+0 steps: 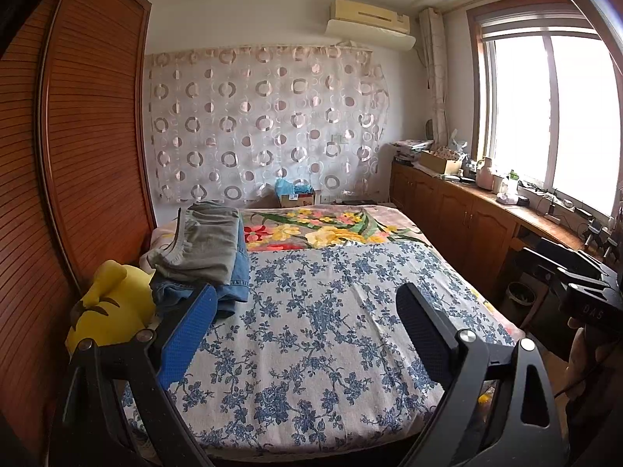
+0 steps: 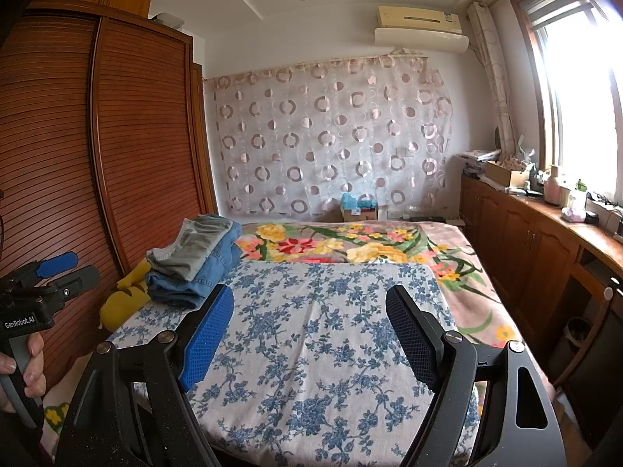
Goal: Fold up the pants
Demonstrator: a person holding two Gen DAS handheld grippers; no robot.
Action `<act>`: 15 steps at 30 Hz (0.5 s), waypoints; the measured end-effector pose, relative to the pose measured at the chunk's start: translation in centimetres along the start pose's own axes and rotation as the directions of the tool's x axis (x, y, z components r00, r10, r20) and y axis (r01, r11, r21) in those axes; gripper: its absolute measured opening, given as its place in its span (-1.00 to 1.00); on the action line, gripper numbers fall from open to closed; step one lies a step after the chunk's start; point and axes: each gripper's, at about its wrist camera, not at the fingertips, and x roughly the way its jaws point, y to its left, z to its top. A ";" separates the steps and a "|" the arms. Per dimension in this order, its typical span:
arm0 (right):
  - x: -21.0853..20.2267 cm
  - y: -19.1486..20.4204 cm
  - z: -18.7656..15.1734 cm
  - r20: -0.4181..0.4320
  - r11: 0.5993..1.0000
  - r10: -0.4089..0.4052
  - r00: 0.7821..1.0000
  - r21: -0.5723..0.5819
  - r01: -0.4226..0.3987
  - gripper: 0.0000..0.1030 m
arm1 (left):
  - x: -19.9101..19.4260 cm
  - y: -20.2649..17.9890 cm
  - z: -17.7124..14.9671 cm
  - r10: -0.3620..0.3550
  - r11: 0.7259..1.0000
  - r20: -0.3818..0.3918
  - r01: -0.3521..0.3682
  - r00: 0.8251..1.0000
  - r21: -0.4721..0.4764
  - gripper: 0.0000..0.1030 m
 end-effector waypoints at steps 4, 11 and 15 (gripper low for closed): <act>-0.1 0.0 0.0 0.000 1.000 0.002 1.000 -0.001 -0.002 0.59 | 0.0 0.0 0.0 0.000 1.000 0.000 0.000 1.000 0.000 0.82; -0.1 0.0 0.0 0.001 1.000 0.003 1.000 -0.002 -0.003 0.60 | 0.0 0.0 0.0 0.000 1.000 0.000 0.000 1.000 0.000 0.82; -0.1 -0.1 0.0 0.002 1.000 0.004 1.000 -0.003 -0.004 0.60 | 0.0 0.0 0.0 0.000 1.000 -0.001 0.000 1.000 0.000 0.82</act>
